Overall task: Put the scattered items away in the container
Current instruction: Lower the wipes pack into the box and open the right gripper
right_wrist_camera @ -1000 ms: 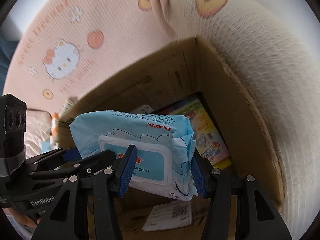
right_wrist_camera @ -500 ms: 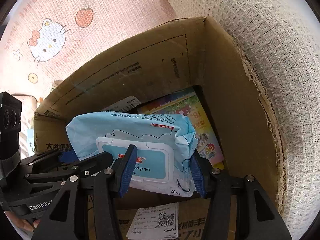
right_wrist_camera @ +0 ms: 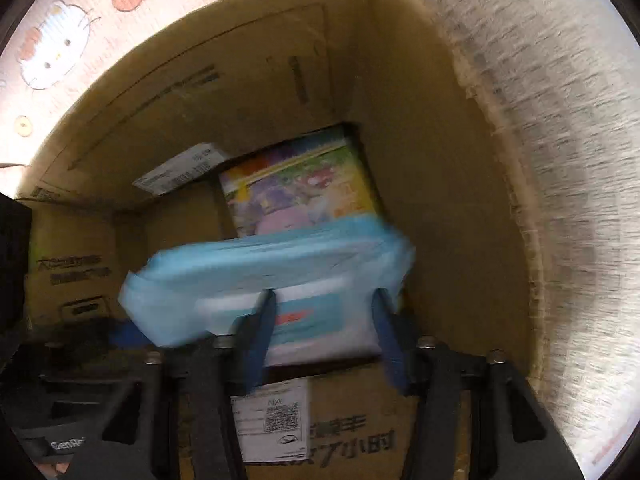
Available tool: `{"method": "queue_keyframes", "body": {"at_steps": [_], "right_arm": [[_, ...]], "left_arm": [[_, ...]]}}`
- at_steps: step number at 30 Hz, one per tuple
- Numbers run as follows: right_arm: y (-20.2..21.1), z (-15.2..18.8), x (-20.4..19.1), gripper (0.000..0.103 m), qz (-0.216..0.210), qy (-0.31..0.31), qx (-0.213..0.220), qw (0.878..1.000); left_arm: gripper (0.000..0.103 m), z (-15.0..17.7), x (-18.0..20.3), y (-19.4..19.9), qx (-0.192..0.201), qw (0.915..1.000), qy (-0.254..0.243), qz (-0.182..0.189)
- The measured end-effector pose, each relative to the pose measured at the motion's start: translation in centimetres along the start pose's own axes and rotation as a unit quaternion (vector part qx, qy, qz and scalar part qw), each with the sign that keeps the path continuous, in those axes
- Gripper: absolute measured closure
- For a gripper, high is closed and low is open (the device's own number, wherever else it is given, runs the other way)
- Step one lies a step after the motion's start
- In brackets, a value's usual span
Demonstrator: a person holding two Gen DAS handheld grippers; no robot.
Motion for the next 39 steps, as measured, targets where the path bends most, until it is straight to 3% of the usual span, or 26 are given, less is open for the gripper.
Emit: {"method": "queue_keyframes", "body": {"at_steps": [1,2,6,10,13,15,18,23,26,28,32,39], "right_arm": [[0.0,0.1,-0.3,0.096,-0.037,-0.006,-0.004,0.999],[0.1,0.0,-0.3,0.096,-0.048,-0.011,0.001,0.999],[0.4,-0.2,0.3,0.096,0.012,-0.019,0.021,1.0],[0.5,0.2,0.2,0.096,0.018,-0.008,0.022,1.0],[0.1,-0.2,0.5,0.095,0.021,-0.013,0.022,0.999],[-0.3,-1.2,0.6,0.095,0.022,-0.022,0.024,0.999],[-0.9,-2.5,0.4,0.095,0.02,-0.027,0.016,0.999],[-1.8,-3.2,0.1,0.095,0.021,-0.027,0.006,0.999],[-2.3,-2.9,0.7,0.094,0.023,-0.042,-0.004,0.999],[-2.5,-2.7,1.3,0.094,0.03,-0.059,-0.009,0.998],[-2.3,-3.5,1.4,0.093,0.03,-0.071,0.001,0.997],[-4.9,-6.1,-0.5,0.093,0.019,-0.053,0.009,0.998]], "left_arm": [[0.092,0.1,0.5,-0.1,-0.004,0.9996,0.002,0.028],[0.091,0.0,0.7,-0.1,-0.006,0.9996,-0.002,0.029],[0.087,-0.1,1.7,0.3,0.018,0.9946,-0.059,-0.084],[0.061,-0.6,0.6,0.8,0.029,0.9914,-0.047,-0.119],[0.057,-1.9,-1.2,1.2,0.041,0.9884,-0.028,-0.143],[0.056,-2.6,-2.2,1.2,0.043,0.9875,-0.015,-0.151],[0.055,-2.9,-2.7,0.8,0.027,0.9905,0.001,-0.135],[0.044,-3.3,-3.3,-0.6,0.022,0.9887,0.014,-0.147],[0.044,-3.3,-3.9,-1.6,0.01,0.9881,0.022,-0.152],[0.044,-3.2,-4.5,-2.2,0.003,0.991,0.044,-0.127],[0.062,-3.1,-5.5,-3.2,-0.009,0.9913,0.068,-0.112],[0.073,-3.3,-5.3,-2.9,0.003,0.9925,0.05,-0.111]]}}
Point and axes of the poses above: each gripper's, at about its wrist camera, not at the fingertips, and y roughly against the way its jaws point, x to its right, z to its underside, the point moved 5 cm from there along -y, roughly the way its jaws point, and after that the axes turned 3 degrees about -y, right-handed, at the moved point
